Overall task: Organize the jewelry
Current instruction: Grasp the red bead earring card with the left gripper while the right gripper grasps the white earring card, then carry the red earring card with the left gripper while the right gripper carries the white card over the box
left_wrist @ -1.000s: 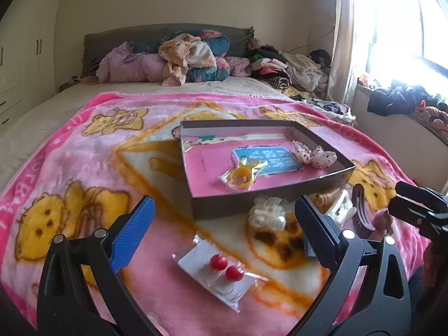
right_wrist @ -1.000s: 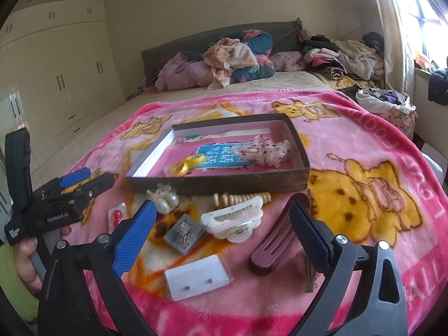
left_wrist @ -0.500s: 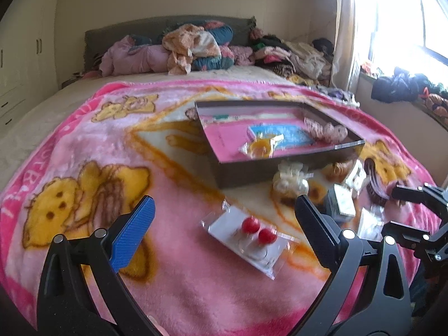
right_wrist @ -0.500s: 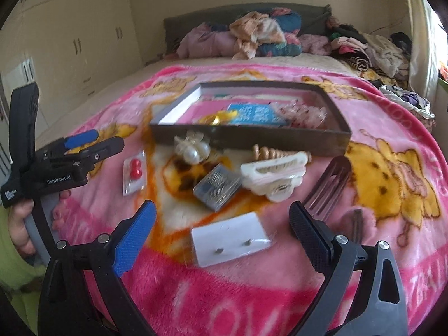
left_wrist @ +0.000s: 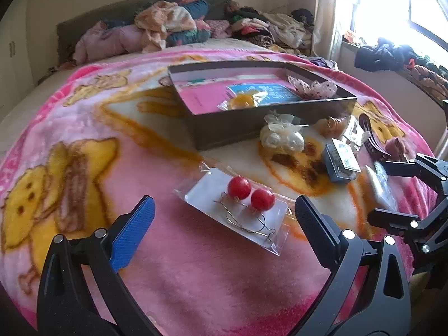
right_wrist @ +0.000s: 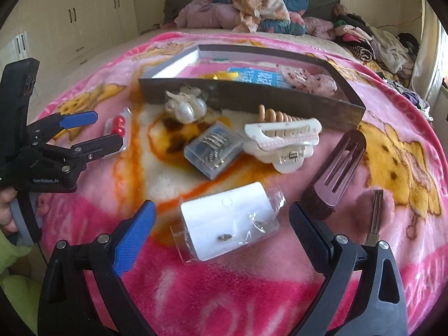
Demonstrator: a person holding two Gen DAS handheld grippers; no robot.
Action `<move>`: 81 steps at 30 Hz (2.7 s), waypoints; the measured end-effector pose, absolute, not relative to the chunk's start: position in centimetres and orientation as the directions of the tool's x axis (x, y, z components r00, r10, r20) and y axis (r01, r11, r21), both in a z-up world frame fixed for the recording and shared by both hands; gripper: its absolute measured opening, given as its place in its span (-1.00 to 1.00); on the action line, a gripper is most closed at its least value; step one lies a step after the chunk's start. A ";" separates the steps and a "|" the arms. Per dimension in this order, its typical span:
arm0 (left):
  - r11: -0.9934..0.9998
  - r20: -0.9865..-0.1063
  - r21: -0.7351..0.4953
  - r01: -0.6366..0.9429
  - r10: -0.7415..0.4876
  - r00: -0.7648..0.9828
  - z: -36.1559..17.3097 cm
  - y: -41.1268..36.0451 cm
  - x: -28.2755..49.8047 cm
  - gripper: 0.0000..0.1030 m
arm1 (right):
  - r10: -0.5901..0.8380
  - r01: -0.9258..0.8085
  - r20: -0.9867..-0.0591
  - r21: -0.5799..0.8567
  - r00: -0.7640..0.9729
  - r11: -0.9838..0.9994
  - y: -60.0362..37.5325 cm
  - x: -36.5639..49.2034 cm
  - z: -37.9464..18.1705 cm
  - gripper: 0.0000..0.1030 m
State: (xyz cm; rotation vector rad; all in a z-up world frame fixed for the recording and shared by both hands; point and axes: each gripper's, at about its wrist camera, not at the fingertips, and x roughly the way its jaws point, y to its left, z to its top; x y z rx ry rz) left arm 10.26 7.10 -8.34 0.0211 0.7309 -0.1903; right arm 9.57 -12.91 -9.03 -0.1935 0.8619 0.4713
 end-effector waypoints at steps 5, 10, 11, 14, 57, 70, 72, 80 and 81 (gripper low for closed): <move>0.977 -0.683 -0.059 0.206 -0.190 0.705 -9.0 6.6 11.3 0.77 | 0.315 -0.449 -0.779 0.049 0.541 0.892 -13.5 10.2 -9.7 0.59; 0.971 -0.696 -0.055 0.233 -0.205 0.688 -9.3 6.1 12.1 0.77 | 0.322 -0.448 -0.773 0.055 0.546 0.893 -13.9 10.3 -9.5 0.42; 0.970 -0.698 -0.054 0.237 -0.206 0.686 -9.3 6.0 12.2 0.77 | 0.325 -0.449 -0.770 0.056 0.549 0.892 -14.0 10.2 -9.4 0.42; 0.968 -0.701 -0.046 0.248 -0.208 0.682 -9.2 5.7 12.3 0.63 | 0.341 -0.452 -0.758 0.068 0.556 0.889 -14.2 10.0 -9.0 0.42; 0.947 -0.578 -0.102 0.306 -0.306 0.757 -1.6 -0.2 16.2 0.46 | 0.349 -0.311 -0.617 0.172 0.706 0.935 -20.7 12.4 -2.2 0.42; 0.957 -0.575 -0.121 0.264 -0.285 0.767 -1.4 0.6 20.1 0.46 | 0.324 -0.288 -0.602 0.159 0.730 0.944 -21.4 16.6 -0.9 0.42; 0.959 -0.576 -0.122 0.256 -0.278 0.768 -1.5 0.8 20.6 0.46 | 0.318 -0.284 -0.604 0.154 0.731 0.946 -21.5 16.9 -0.9 0.42; 0.970 -0.597 -0.123 0.208 -0.240 0.766 -2.1 1.4 23.3 0.46 | 0.307 -0.279 -0.614 0.144 0.727 0.949 -21.2 20.4 -1.0 0.42; 0.971 -0.600 -0.123 0.203 -0.236 0.765 -2.2 1.5 23.6 0.46 | 0.306 -0.278 -0.615 0.143 0.727 0.950 -21.1 20.7 -1.1 0.42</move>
